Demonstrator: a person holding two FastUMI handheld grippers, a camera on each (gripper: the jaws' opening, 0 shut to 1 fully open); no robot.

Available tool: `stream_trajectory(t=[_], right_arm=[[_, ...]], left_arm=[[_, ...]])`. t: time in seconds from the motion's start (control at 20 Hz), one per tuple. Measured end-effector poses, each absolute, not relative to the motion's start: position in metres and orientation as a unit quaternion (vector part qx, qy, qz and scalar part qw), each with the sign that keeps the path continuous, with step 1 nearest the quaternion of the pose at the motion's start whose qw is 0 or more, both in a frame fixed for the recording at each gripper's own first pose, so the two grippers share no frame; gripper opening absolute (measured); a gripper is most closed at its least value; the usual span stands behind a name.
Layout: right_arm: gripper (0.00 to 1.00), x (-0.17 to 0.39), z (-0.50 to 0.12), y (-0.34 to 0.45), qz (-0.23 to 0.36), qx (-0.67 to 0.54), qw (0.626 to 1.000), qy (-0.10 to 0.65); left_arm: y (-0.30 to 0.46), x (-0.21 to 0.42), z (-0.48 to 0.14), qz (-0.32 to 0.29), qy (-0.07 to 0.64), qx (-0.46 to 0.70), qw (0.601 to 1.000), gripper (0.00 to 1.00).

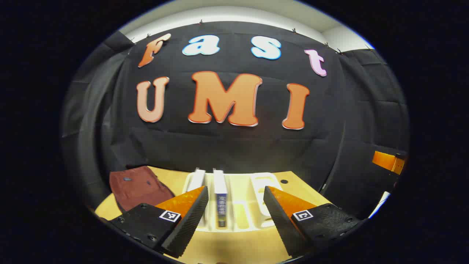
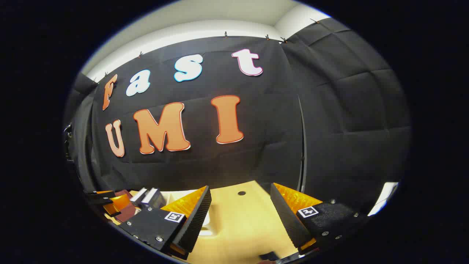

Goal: Open the schoolbag, grab two books from the bookshelf and put them into the schoolbag.

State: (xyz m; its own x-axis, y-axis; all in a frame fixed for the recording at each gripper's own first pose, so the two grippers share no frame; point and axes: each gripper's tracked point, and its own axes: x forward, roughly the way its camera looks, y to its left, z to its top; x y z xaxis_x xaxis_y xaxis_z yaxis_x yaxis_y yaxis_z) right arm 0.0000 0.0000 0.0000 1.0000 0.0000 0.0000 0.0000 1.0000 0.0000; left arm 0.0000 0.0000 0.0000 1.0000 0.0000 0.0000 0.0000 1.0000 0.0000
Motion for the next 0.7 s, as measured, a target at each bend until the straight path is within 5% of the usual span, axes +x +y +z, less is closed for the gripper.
stream_trajectory(t=[0.3,0.7], right_arm=[[0.96,-0.021,-0.014,0.117,0.038,-0.005,0.999,0.0],[0.96,-0.019,-0.035,0.18,0.108,-0.054,0.992,0.032]], left_arm=[[0.126,-0.04,0.025,0.053,-0.027,0.007,0.998,0.95],[0.162,-0.053,0.021,0.087,-0.032,-0.035,0.995,0.95]])
